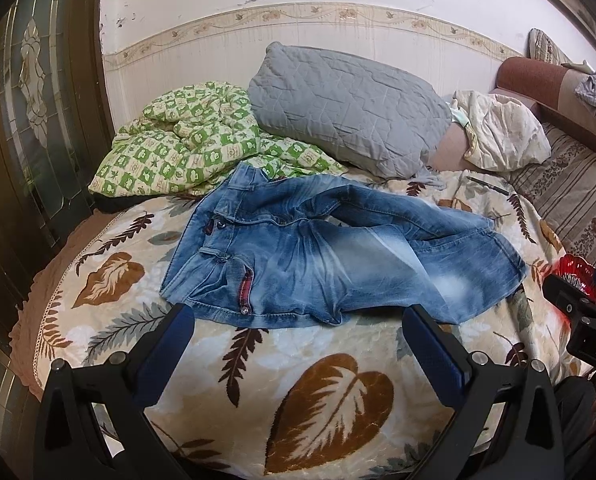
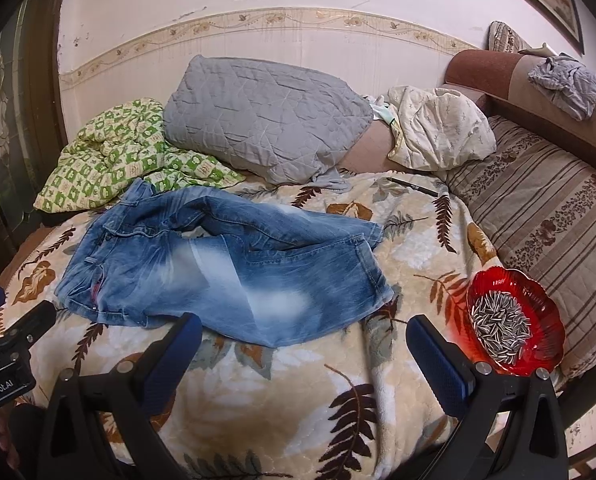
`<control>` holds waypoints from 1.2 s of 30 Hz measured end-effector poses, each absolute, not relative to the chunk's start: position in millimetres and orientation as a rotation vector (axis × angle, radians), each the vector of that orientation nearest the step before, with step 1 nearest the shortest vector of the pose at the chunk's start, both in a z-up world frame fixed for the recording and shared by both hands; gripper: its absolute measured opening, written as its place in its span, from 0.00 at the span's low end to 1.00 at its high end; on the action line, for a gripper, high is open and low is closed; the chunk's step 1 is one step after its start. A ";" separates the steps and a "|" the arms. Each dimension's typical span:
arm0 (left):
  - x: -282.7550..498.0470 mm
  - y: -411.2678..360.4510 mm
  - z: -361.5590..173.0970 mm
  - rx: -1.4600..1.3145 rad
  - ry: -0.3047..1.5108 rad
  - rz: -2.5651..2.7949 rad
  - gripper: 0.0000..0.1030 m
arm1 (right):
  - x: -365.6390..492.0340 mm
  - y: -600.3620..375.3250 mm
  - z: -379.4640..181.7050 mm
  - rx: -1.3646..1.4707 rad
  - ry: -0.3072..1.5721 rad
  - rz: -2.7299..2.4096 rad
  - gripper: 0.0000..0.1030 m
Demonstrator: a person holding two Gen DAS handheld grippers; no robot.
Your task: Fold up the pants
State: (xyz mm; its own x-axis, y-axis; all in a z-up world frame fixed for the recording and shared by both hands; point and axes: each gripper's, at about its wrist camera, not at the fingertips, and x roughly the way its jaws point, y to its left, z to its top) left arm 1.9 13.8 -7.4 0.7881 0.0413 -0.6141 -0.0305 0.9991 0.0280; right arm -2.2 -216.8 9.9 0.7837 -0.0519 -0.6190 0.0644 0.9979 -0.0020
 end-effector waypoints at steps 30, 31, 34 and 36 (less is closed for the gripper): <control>2.3 14.0 -9.4 0.023 0.675 0.035 1.00 | -2.5 -218.9 5.3 0.032 0.676 -0.064 1.00; 2.3 14.1 -9.4 0.024 0.675 0.035 1.00 | -2.9 -218.7 4.7 0.032 0.676 -0.063 1.00; 1.9 14.7 -10.2 0.025 0.677 0.035 1.00 | -2.8 -219.4 4.3 0.031 0.674 -0.064 1.00; 2.8 12.9 -10.7 0.029 0.679 0.036 1.00 | -2.1 -219.3 4.6 0.032 0.675 -0.065 1.00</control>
State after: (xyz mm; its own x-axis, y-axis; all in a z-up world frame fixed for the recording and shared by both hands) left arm 2.8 12.9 -10.7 0.7775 0.0424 -0.6275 -0.0234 0.9990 0.0385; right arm -2.1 -219.3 4.6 0.7788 -0.0496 -0.6253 0.0704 0.9975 0.0086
